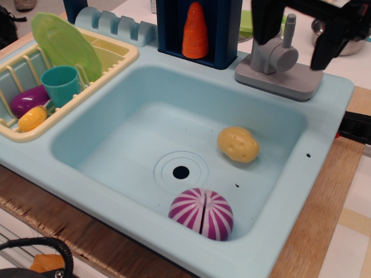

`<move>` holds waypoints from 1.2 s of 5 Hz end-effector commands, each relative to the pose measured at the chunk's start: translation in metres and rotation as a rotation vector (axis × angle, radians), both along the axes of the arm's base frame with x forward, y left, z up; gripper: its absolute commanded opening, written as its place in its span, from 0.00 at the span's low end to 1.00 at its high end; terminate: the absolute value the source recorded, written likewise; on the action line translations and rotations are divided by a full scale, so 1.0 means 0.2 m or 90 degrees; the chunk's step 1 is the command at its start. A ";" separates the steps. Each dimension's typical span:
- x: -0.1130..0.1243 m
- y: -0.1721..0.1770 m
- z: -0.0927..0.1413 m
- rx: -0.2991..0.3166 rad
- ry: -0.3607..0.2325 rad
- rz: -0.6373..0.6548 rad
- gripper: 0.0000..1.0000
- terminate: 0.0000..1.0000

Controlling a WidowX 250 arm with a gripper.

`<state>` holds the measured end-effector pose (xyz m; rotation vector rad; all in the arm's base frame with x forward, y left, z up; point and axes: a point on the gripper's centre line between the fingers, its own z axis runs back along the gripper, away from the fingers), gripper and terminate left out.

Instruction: Turn lever vertical to-front

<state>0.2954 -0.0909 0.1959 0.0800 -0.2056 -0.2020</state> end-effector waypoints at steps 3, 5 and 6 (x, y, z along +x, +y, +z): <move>0.16 -0.07 0.12 0.050 -0.120 -0.095 1.00 0.00; 0.19 0.01 0.05 0.078 -0.130 -0.117 1.00 0.00; 0.21 0.06 0.02 0.107 -0.126 -0.124 1.00 0.00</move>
